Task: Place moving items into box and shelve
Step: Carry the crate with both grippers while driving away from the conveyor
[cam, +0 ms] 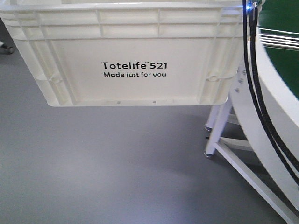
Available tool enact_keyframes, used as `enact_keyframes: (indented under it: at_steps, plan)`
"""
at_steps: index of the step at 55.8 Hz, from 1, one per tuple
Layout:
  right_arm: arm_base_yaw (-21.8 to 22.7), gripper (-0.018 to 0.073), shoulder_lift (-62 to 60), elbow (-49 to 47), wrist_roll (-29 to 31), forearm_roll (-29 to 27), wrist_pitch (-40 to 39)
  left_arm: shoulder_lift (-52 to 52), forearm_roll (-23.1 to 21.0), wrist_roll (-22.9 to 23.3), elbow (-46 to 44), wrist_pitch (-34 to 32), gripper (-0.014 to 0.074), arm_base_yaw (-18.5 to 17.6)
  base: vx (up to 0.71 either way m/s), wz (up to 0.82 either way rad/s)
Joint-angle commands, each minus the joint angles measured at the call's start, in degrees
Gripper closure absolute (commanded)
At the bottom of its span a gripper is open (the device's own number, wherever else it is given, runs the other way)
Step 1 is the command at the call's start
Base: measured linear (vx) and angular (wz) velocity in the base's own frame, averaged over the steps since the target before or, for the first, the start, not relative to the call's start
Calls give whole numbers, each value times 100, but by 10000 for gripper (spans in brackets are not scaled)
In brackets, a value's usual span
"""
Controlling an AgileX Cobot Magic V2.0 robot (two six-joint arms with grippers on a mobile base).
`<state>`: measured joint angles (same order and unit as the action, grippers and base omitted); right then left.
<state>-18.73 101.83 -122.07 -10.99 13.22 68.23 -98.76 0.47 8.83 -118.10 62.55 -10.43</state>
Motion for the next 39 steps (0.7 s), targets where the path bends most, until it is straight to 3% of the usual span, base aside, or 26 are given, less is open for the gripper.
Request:
enact_keyframes:
  at_steps: [1,39]
  plan:
    - [120,564,-429,-198,100,927,-553,383,637,-29,-239,-771,597,107,9,50]
    - [120,564,-429,-198,100,931,-553,383,637,-29,-239,-771,597,107,14,57]
